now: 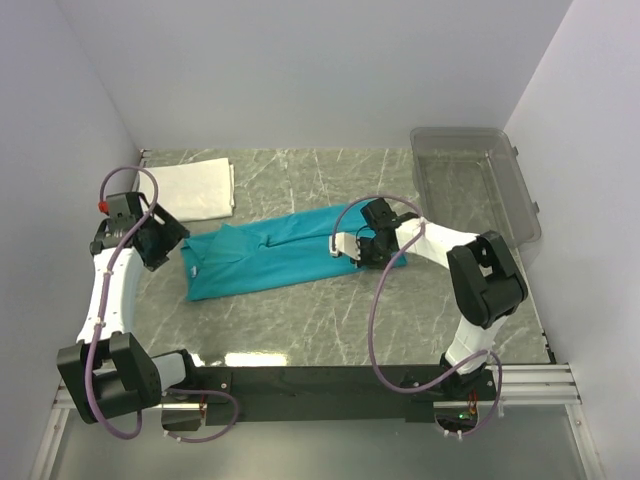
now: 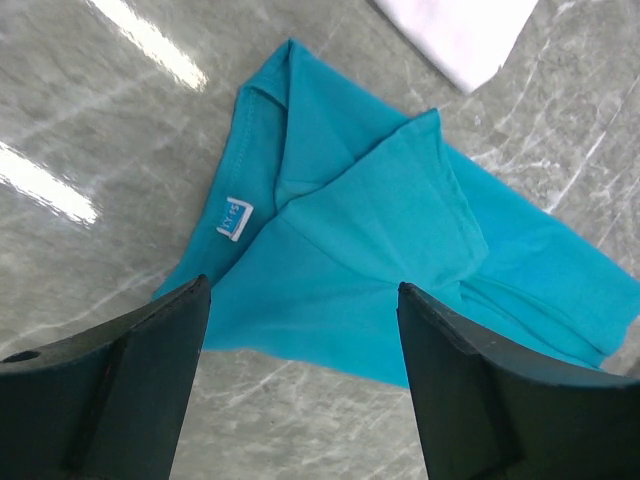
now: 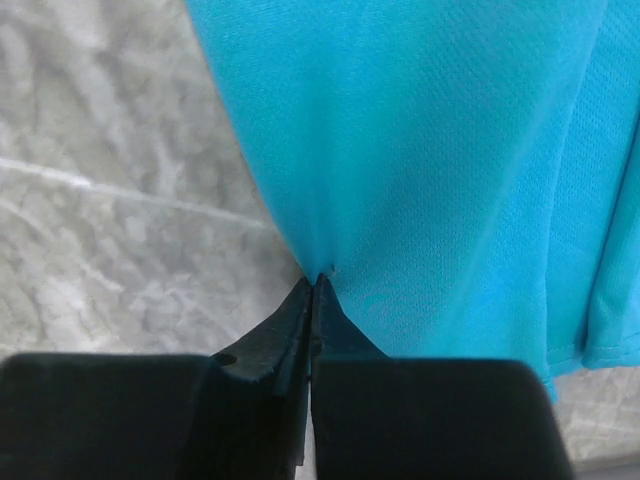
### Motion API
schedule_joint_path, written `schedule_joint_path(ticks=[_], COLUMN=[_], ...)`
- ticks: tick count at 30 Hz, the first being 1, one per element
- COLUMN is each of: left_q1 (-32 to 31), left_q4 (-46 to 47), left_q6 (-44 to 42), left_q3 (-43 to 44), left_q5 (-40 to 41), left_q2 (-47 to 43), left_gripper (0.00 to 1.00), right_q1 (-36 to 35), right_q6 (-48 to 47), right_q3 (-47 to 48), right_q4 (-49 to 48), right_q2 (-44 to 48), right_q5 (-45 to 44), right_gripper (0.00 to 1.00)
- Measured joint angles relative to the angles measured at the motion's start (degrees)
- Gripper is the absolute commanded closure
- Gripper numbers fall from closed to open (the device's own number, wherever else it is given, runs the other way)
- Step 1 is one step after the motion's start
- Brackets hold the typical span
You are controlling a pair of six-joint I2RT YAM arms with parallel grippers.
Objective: Fold and stack the t-shirts
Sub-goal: Fold the tshirt
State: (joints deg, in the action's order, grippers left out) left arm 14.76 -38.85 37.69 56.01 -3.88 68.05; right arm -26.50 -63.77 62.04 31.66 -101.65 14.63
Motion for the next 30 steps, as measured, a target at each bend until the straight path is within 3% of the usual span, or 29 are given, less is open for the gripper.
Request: schedule_joint_path(ticks=[5,13,15,17,20,25,30], left_q1=[0.0,0.0,0.0,-0.02,-0.55,-2.25,-2.58], left_q4=[0.44,1.4,1.51,1.66,1.97,2.14,3.32], left_q6=[1.18,2.27,2.23,2.21,2.05,1.7,1.88], left_q3=[-3.74,-8.55,-9.2,-9.57,-9.7,-8.5,-5.99], left_q5=[-2.71,-7.26,-8.02,-8.5,-8.85,-8.37,-5.4], left_q2=[-0.74,-1.88,-1.88,-1.81,-1.53,-0.85,-3.39], left_gripper=[0.2,0.23,0.23,0.25,0.26,0.25,0.24], right_q1=[-0.04,-0.37,-0.57,-0.66,-0.61,-0.83,-3.39], right_q6=[0.04,-0.28,-0.17,0.92,2.97,10.54,25.31], right_q3=[-5.22,-12.72,-15.26,-16.85,-15.91,-0.55,25.18], right_q4=[0.42,11.78,13.86,16.48,19.56,21.99,19.15], right_q2=[4.57,12.31,14.78,16.65,17.35,13.6,-3.13], right_q5=[-0.72,-1.05,-0.7,0.09,1.95,8.81,15.87], right_gripper=[1.0,1.0,0.8,0.47,0.36,0.31,0.3])
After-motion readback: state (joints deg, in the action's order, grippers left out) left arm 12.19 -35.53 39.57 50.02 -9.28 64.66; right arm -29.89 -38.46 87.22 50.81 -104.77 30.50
